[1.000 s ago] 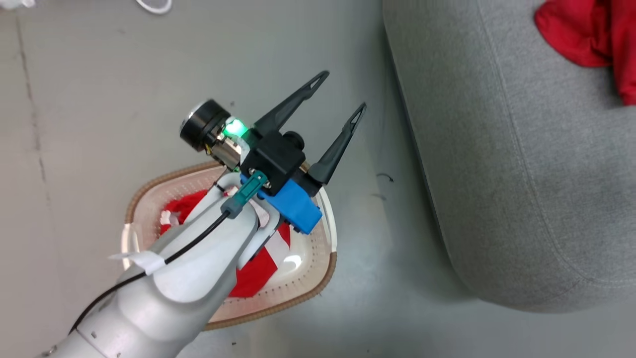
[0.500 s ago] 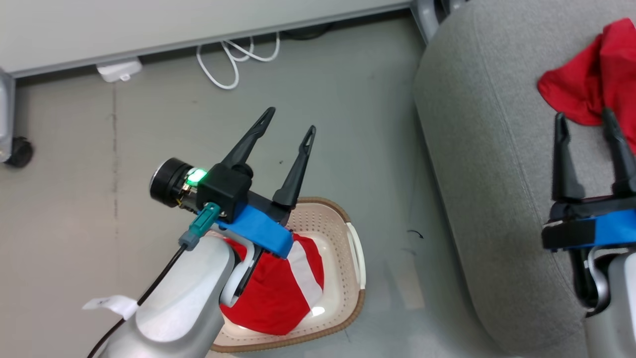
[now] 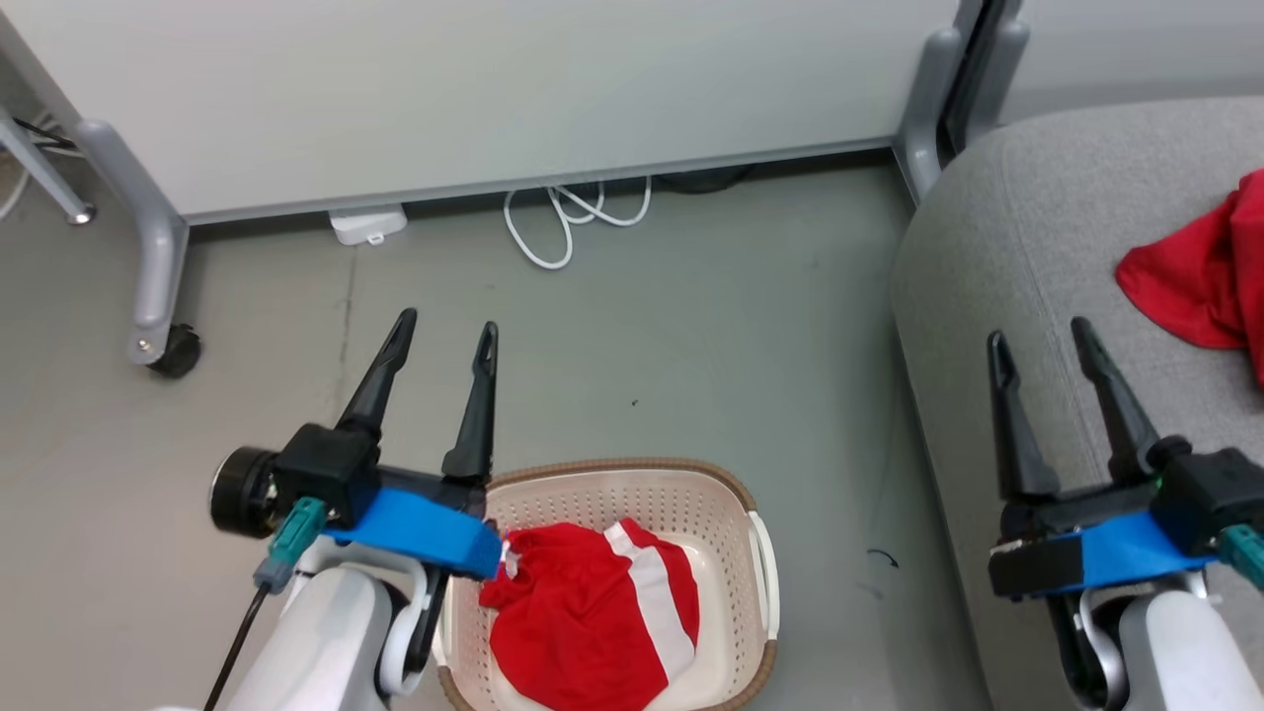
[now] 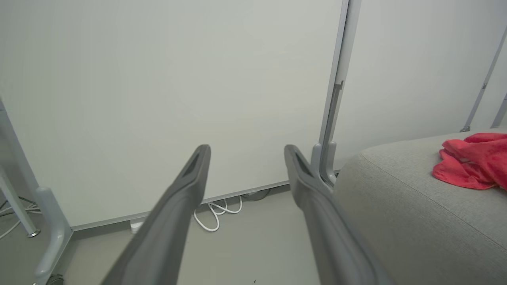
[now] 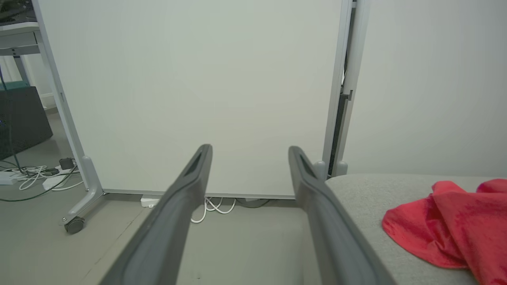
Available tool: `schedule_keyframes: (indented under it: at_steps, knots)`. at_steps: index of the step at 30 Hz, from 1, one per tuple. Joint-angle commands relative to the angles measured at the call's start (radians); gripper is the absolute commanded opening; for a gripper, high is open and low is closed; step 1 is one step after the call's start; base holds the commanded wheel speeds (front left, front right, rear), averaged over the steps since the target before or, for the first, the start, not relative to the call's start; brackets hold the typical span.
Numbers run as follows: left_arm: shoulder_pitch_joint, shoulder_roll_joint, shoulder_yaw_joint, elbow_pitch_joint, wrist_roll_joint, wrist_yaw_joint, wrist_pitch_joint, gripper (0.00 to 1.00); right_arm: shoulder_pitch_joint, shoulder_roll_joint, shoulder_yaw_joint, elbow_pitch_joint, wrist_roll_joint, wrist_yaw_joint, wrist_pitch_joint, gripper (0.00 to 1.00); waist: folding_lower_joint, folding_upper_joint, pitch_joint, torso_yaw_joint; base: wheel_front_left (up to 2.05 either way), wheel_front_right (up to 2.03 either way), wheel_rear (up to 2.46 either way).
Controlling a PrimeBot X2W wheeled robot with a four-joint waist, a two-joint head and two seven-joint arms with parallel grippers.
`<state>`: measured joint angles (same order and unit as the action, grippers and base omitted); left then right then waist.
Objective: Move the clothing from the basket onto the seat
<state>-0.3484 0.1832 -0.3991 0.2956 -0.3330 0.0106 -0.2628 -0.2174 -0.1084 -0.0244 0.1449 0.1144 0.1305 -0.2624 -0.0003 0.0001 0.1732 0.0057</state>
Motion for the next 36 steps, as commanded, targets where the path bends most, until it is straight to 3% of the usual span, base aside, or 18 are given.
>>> schedule_keyframes:
  at_steps: [1,16,36]
  knots:
    - [0.035,-0.004,0.032,-0.012,0.015,-0.008,-0.003,1.00,0.032,0.009,0.006,-0.008,-0.009,0.000,-0.004,1.00,0.0003,-0.0001,-0.028,0.019,0.00,0.00,0.00]
    - [0.213,-0.046,0.224,-0.056,0.094,-0.043,-0.003,1.00,0.146,0.051,0.000,-0.024,-0.036,0.000,-0.004,1.00,0.0003,-0.0001,-0.098,0.022,0.00,0.00,0.00]
    - [0.279,-0.097,0.320,-0.044,0.172,-0.100,-0.003,1.00,0.192,0.059,-0.006,-0.004,-0.038,0.000,-0.004,1.00,0.0003,-0.0001,-0.145,0.019,0.00,0.00,0.00]
